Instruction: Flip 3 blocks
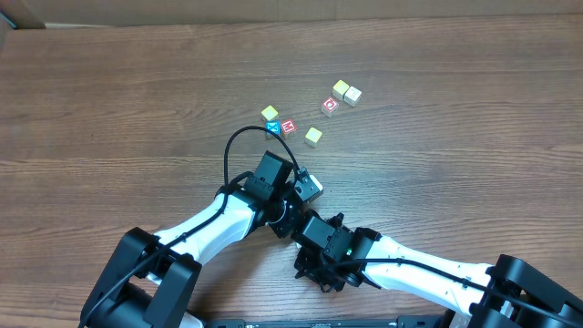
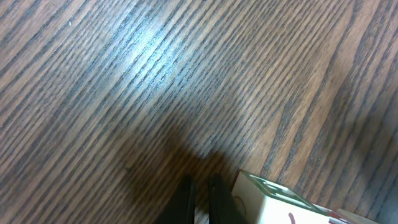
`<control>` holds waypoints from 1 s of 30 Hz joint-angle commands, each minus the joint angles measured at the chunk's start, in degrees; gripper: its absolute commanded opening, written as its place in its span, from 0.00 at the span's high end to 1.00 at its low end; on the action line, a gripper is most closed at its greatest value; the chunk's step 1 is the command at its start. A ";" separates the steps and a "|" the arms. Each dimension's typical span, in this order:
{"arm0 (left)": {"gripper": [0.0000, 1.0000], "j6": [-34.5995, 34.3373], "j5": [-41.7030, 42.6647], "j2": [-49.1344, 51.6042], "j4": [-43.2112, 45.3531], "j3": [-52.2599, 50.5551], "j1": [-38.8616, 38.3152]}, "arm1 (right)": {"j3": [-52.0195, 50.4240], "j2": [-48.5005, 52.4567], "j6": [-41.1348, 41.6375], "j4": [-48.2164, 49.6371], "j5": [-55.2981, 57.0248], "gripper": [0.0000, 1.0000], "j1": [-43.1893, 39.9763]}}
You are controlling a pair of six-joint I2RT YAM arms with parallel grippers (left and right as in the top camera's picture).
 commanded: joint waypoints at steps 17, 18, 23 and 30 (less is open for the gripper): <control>0.96 1.11 3.65 0.85 -0.17 0.24 -1.18 | 0.09 1.53 0.31 1.36 2.54 0.96 0.17; 0.96 1.11 3.63 0.85 -0.17 0.24 -1.18 | 0.09 1.81 0.31 1.44 2.49 0.96 0.17; 0.96 1.09 3.48 0.85 0.24 0.24 -1.18 | 0.09 2.43 0.46 1.70 2.12 0.96 0.17; 0.96 1.07 3.23 0.85 0.48 0.24 -1.18 | 0.09 2.43 0.46 1.84 2.12 0.96 0.17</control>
